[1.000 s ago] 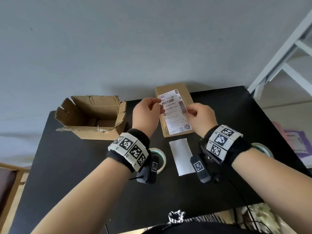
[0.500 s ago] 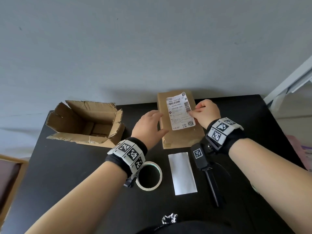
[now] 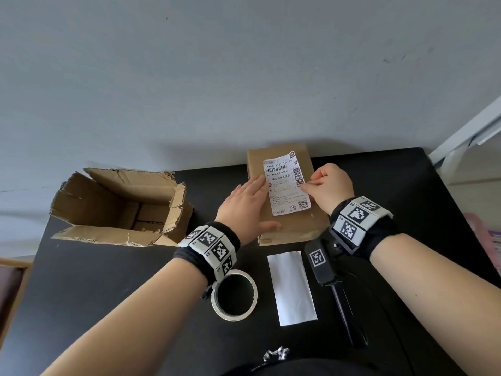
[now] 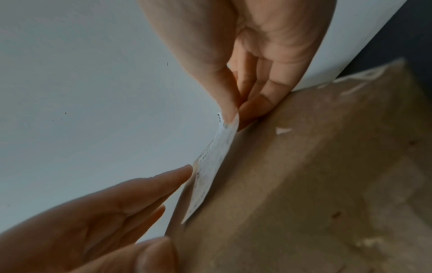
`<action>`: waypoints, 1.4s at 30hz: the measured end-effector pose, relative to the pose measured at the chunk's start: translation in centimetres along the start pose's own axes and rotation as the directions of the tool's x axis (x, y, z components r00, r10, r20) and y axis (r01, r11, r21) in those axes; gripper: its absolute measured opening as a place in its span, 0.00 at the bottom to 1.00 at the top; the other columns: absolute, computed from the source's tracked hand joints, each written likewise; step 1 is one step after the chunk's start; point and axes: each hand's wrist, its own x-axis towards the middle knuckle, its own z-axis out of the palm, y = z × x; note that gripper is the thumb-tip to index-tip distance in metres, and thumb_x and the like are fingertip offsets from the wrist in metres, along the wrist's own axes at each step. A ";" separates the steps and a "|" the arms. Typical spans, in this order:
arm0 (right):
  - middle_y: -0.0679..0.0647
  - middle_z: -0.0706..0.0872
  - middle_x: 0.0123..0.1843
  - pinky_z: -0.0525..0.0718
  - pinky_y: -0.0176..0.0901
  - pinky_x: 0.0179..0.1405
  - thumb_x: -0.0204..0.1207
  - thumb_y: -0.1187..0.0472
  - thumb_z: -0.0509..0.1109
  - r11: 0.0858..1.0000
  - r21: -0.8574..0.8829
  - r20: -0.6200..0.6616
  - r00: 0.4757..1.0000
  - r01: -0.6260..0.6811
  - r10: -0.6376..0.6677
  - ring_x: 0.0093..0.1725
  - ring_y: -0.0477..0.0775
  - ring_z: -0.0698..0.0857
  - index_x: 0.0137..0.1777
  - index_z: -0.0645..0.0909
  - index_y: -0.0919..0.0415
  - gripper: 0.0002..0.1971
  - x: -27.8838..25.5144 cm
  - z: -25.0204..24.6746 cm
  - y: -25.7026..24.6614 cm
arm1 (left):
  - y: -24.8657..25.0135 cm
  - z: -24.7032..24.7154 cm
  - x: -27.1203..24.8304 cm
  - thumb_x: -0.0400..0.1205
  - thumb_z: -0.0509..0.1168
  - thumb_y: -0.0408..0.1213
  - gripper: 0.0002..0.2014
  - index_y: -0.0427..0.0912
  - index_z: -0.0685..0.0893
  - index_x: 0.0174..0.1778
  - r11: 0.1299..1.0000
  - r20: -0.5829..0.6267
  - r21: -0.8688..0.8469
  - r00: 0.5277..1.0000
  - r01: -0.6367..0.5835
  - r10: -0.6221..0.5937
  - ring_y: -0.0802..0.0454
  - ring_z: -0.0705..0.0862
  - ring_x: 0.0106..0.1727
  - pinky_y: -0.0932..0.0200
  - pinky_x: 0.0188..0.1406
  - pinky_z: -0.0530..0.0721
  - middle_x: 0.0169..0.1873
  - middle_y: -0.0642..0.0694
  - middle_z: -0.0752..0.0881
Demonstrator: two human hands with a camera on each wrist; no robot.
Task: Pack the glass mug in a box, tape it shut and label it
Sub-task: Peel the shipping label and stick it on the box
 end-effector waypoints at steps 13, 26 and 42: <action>0.52 0.84 0.42 0.74 0.40 0.44 0.70 0.60 0.76 0.999 -0.027 -0.003 0.999 -0.036 0.036 0.45 0.51 0.82 0.44 0.74 0.58 0.12 -0.1 0.0 -0.4 | -0.2 0.4 0.3 0.73 0.67 0.64 0.53 0.45 0.44 0.84 1.000 0.000 0.002 1.000 -0.012 0.012 0.54 0.45 0.84 0.54 0.82 0.46 0.84 0.50 0.46; 0.57 0.87 0.48 0.84 0.56 0.55 0.70 0.62 0.76 0.995 0.038 0.027 0.995 -0.095 0.094 0.50 0.58 0.86 0.38 0.74 0.55 0.11 0.0 -0.5 -0.5 | 0.3 -0.1 0.2 0.73 0.69 0.61 0.54 0.45 0.42 0.83 1.000 0.001 -0.005 1.000 0.006 -0.006 0.52 0.47 0.84 0.55 0.81 0.47 0.84 0.48 0.47; 0.51 0.83 0.44 0.71 0.39 0.42 0.71 0.61 0.76 0.997 -0.040 -0.005 0.998 -0.064 0.064 0.44 0.51 0.80 0.43 0.74 0.57 0.11 -0.1 0.1 -0.7 | 0.3 0.0 0.1 0.74 0.66 0.62 0.50 0.47 0.45 0.84 0.999 0.026 0.050 1.000 -0.015 0.014 0.49 0.46 0.84 0.51 0.81 0.48 0.84 0.47 0.46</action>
